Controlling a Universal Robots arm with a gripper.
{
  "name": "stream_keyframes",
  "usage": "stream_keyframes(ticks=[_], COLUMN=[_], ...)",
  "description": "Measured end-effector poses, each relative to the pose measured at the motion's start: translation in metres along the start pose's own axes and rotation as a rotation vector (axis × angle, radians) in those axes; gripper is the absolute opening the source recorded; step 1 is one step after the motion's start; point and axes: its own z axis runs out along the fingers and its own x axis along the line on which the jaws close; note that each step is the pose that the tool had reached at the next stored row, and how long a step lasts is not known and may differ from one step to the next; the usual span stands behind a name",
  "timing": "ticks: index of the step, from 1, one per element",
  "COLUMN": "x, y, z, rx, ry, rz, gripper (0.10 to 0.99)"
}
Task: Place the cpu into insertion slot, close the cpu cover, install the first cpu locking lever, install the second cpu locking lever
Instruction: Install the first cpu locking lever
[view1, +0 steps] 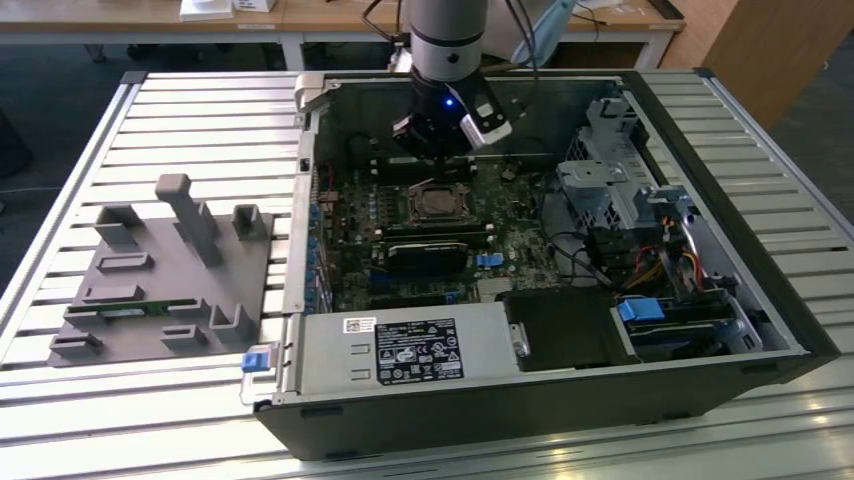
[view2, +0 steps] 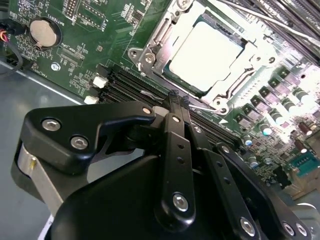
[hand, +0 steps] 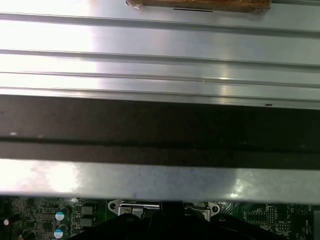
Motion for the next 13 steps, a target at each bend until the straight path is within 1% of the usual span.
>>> stream_keyframes(ticks=[13], x=[-0.0106], y=[0.0021], z=[0.0104], rx=[0.000], ry=[0.0024], rz=[0.000], gripper=[0.106])
